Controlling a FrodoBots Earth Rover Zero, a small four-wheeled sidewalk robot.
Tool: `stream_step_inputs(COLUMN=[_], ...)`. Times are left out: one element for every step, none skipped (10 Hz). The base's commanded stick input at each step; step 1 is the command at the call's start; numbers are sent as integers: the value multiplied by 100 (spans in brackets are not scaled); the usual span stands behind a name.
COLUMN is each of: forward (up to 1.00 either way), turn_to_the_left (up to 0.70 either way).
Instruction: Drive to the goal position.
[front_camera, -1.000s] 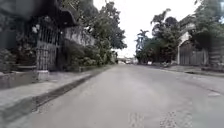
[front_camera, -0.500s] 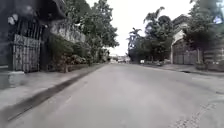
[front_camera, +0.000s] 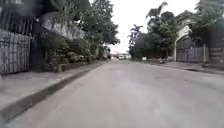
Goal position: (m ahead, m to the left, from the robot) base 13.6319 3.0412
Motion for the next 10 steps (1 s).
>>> stream_step_inputs(forward=[100,100,100,100,100,100,100,100,100,100], turn_to_the_left=[4,1,0,0,0,0,0,0,0,1])
